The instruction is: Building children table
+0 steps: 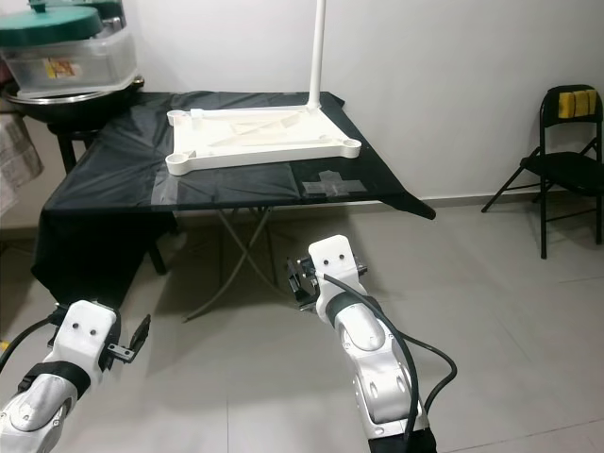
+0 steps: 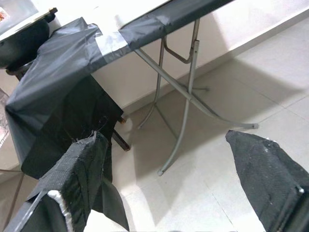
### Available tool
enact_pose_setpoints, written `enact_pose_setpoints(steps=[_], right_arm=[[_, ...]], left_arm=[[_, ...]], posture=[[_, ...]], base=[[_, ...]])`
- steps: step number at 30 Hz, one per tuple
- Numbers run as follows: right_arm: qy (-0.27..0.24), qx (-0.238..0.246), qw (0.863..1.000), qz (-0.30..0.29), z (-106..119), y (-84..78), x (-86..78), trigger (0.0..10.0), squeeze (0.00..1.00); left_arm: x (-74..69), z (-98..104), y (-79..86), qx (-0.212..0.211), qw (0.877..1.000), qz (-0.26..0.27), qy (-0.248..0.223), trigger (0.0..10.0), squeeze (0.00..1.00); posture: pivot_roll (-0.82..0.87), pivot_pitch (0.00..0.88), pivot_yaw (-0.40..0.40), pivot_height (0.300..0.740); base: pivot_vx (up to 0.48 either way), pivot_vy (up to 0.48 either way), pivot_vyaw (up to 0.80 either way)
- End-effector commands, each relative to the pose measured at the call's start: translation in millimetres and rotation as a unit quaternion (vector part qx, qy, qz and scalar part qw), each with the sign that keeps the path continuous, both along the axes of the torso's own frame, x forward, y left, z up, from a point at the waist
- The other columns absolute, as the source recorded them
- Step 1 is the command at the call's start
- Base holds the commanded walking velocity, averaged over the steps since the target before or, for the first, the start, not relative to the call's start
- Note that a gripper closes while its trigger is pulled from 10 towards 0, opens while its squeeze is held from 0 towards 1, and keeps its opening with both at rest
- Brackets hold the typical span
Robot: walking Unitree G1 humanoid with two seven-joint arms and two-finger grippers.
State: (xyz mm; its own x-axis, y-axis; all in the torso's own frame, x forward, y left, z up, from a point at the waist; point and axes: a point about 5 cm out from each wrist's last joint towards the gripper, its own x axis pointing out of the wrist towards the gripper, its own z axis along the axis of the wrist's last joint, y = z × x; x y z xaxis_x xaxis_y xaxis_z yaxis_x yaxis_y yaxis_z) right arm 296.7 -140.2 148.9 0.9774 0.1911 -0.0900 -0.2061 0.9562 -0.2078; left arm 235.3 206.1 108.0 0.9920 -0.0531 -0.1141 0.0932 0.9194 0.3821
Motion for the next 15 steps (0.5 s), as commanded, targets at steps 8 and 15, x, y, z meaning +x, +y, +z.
enact_pose_setpoints(steps=[8, 15], right_arm=[[0.074, 0.004, 0.993, -0.088, -16.1, -38.0, 16.2, 10.0, 0.0], [0.157, -0.051, 0.974, -0.153, -36.1, -71.5, 16.4, 10.0, 0.0]], left_arm=[[-4.0, -4.4, 2.2, 0.013, 1.0, 0.0, 0.011, 10.0, 0.0], [-7.9, -5.5, 2.8, 0.014, 1.0, 0.003, 0.014, 10.0, 0.0]], posture=[[-0.02, 0.0, -0.042, 0.635], [-0.02, 0.0, -0.047, 0.615]], base=[[0.0, 0.0, 0.0], [0.0, 0.0, 0.0]])
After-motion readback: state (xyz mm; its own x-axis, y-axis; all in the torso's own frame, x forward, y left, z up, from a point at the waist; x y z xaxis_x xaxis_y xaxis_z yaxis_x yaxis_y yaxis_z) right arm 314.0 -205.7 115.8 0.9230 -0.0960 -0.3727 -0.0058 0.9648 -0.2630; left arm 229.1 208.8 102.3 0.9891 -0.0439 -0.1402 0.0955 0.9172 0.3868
